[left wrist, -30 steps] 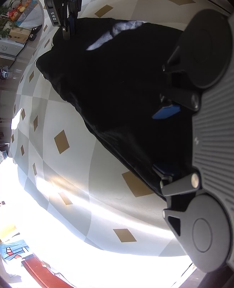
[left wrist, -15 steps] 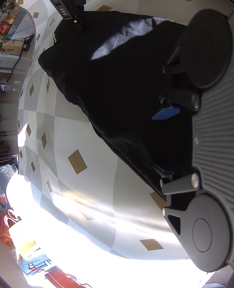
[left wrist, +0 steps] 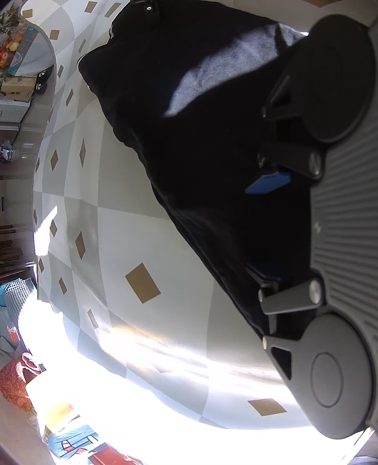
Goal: Fold clothes
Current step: 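Open the left tool, then the right tool, releasing the folded pants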
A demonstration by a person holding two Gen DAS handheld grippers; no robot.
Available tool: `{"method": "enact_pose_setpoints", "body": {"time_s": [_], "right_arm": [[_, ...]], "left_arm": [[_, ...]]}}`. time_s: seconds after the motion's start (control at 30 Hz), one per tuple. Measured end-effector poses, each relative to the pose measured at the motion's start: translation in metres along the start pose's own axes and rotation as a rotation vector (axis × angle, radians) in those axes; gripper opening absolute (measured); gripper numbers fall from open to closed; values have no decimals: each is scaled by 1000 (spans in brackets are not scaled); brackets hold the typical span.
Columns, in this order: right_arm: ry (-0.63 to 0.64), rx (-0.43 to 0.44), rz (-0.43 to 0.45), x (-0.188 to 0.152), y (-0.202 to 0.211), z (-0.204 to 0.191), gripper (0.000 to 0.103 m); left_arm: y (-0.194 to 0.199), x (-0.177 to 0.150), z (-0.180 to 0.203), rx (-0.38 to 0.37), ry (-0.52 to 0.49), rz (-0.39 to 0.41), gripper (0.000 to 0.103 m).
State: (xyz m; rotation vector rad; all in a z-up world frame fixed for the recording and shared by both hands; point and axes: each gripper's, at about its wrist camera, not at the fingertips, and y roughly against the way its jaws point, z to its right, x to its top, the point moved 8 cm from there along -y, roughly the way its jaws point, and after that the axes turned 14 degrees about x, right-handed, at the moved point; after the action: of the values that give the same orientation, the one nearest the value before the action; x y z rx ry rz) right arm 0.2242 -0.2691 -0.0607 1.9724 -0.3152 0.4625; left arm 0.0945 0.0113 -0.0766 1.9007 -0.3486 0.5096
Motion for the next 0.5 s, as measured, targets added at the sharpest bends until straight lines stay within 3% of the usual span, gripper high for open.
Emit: {"method": "enact_pose_setpoints", "body": {"time_s": [0.03, 0.1, 0.13, 0.17, 0.23, 0.37, 0.5], "right_arm": [[-1, 5, 2, -1, 1, 0, 0], [6, 29, 3, -2, 4, -4, 17], [14, 38, 8, -2, 7, -6, 30], [22, 43, 15, -2, 10, -9, 34], [36, 52, 29, 0, 16, -14, 38], [8, 54, 40, -1, 25, -11, 42], [-36, 56, 36, -4, 30, -5, 42]], "left_arm": [[0, 0, 0, -1, 0, 3, 50], [1, -1, -4, -2, 15, -13, 55], [1, -2, -7, -1, 23, -21, 66], [1, -3, -9, -5, 36, -37, 84], [4, -7, -14, -38, 73, -55, 102], [21, -15, -19, -28, 61, -10, 103], [32, -31, -19, -25, 49, -24, 103]]}}
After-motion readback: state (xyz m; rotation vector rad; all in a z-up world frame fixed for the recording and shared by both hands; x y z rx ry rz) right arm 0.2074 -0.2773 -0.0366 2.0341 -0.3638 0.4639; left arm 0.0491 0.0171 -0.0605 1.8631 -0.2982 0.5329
